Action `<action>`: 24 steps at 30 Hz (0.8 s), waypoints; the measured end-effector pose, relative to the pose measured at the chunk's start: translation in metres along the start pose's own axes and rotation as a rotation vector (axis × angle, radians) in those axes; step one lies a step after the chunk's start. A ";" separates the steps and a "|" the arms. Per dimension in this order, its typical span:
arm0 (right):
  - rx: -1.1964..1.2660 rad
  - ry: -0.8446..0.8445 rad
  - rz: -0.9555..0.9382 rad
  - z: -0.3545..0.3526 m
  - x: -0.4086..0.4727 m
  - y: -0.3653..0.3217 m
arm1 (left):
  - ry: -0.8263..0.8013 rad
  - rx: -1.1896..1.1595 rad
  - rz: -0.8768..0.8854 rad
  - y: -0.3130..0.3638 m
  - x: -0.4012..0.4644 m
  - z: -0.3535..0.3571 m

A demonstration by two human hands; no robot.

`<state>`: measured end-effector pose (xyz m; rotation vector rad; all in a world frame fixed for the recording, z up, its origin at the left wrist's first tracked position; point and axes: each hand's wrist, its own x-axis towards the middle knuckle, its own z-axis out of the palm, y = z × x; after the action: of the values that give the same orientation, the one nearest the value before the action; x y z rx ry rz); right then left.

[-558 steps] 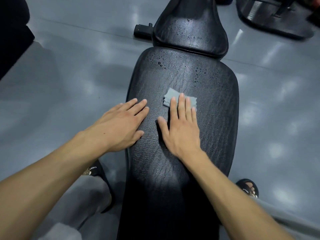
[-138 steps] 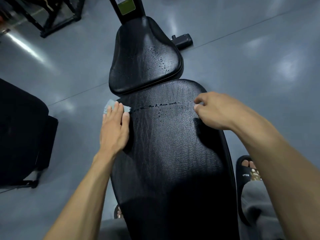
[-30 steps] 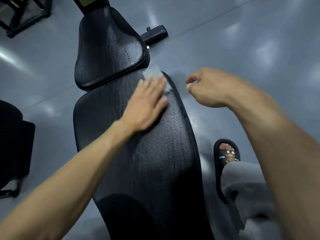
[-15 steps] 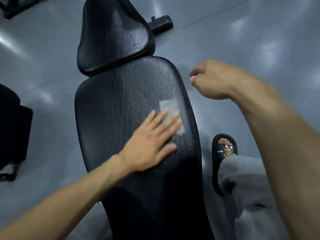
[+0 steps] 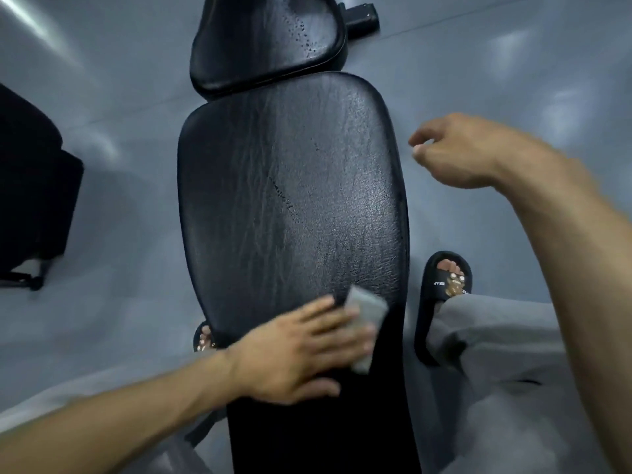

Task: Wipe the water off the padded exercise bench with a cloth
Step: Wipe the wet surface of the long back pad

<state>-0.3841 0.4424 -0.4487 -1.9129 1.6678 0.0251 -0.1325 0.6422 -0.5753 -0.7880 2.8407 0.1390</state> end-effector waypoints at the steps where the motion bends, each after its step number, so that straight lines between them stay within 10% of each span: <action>1: -0.002 -0.001 -0.002 0.001 -0.002 0.000 | -0.022 0.042 0.081 -0.003 -0.010 0.000; 8: -0.027 -0.016 -0.032 0.006 -0.012 0.001 | 0.305 -0.105 -0.974 -0.085 -0.030 -0.016; 14: -0.052 -0.033 -0.054 0.010 -0.020 -0.001 | 0.019 0.067 -0.091 0.022 -0.052 0.016; 20: -0.072 -0.057 -0.108 0.019 -0.030 -0.008 | 0.326 -0.187 -1.089 -0.062 -0.070 0.006; 24: -0.107 -0.086 -0.128 0.023 -0.036 -0.013 | 0.209 -0.081 -0.609 0.054 -0.063 0.033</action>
<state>-0.3716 0.4854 -0.4487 -2.0650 1.5115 0.1470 -0.1027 0.7245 -0.5926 -1.7247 2.6365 0.0842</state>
